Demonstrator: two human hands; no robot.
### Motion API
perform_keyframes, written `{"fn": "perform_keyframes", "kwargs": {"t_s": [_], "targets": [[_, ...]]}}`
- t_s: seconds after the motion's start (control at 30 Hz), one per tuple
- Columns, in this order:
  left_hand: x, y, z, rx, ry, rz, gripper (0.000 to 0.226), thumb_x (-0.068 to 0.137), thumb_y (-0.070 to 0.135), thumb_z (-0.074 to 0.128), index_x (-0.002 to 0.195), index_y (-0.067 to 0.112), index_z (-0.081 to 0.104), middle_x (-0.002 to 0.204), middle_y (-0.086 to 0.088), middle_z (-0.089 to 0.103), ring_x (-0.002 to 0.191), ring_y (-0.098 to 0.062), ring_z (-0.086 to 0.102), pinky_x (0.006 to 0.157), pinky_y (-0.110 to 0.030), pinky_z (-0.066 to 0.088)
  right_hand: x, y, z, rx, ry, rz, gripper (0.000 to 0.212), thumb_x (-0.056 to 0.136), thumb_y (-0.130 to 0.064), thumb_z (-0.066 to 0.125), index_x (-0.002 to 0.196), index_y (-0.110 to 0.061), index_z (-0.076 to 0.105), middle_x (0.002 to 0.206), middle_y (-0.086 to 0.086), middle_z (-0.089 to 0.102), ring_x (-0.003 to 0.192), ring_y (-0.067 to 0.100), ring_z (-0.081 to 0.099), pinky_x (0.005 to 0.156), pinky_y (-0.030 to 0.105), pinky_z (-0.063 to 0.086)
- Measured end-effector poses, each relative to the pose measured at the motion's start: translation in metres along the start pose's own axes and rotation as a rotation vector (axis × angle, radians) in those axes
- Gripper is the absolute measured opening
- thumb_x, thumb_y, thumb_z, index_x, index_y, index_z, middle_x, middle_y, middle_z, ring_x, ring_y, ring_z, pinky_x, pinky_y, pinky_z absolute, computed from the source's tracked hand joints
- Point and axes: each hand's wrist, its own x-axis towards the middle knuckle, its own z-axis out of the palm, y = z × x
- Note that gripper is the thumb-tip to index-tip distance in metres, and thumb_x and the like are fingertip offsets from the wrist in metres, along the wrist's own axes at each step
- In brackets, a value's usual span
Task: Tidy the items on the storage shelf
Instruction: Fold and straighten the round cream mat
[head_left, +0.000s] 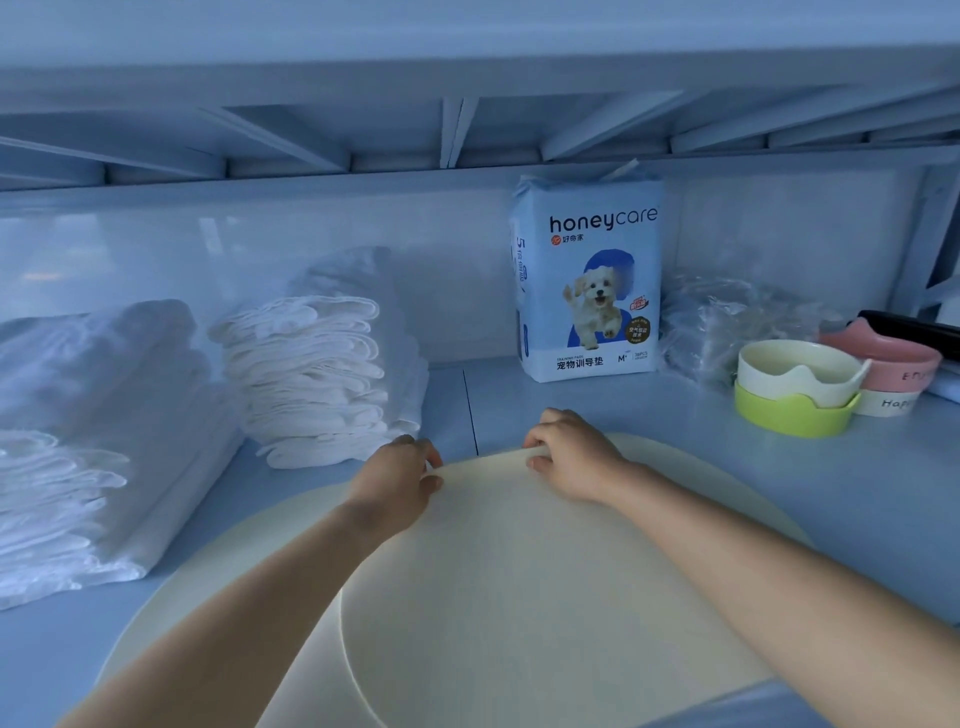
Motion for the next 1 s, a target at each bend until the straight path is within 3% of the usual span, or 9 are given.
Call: {"fn": "perform_keyframes", "kwargs": {"t_s": [0.23,0.43,0.6,0.8,1.0], "targets": [[0.003,-0.016,-0.002,-0.013,0.011,-0.013,0.017,0.090,0.023,0.055,0.107,0.019,0.059,0.109,-0.003,0.055,0.097,-0.021,0.053,0.077,-0.027,0.043,0.014,-0.015,0.007,-0.032,0.073,-0.008,0.016,0.092,-0.026,0.055,0.100,-0.018,0.065,0.109,-0.002,0.051,0.111,0.015,0.044,0.077,0.027,0.037],[0.000,-0.023,0.009,0.022,-0.029,0.080,0.040,0.092,0.014,0.039,0.130,0.019,0.049,0.130,-0.005,0.048,0.116,-0.027,0.047,0.094,-0.032,0.042,0.010,-0.006,0.015,0.159,0.026,0.016,0.020,0.091,-0.026,0.057,0.107,-0.017,0.064,0.115,-0.002,0.061,0.110,0.015,0.054,0.094,0.030,0.042],[0.004,-0.025,0.011,0.061,-0.040,0.040,0.037,0.096,0.027,0.041,0.132,0.019,0.049,0.132,-0.007,0.046,0.117,-0.029,0.044,0.098,-0.034,0.038,0.016,-0.007,0.012,0.072,-0.036,0.022,0.035,0.093,-0.031,0.054,0.124,-0.015,0.056,0.124,0.000,0.050,0.116,0.015,0.050,0.097,0.027,0.038],[0.009,-0.017,0.010,0.073,0.008,0.056,0.029,0.094,0.036,0.046,0.119,0.023,0.056,0.116,-0.004,0.050,0.111,-0.025,0.047,0.092,-0.032,0.037,0.013,-0.007,0.009,-0.054,0.024,-0.033,0.031,0.092,-0.035,0.054,0.114,-0.014,0.059,0.116,0.002,0.048,0.115,0.018,0.042,0.097,0.035,0.038],[0.008,-0.007,0.012,0.032,0.030,0.048,0.015,0.095,0.033,0.044,0.102,0.024,0.055,0.102,-0.001,0.064,0.095,-0.025,0.058,0.071,-0.029,0.035,0.010,0.004,0.005,-0.087,0.026,-0.073,0.027,0.094,-0.036,0.049,0.111,-0.016,0.056,0.116,-0.001,0.059,0.111,0.020,0.049,0.085,0.030,0.037]]}}
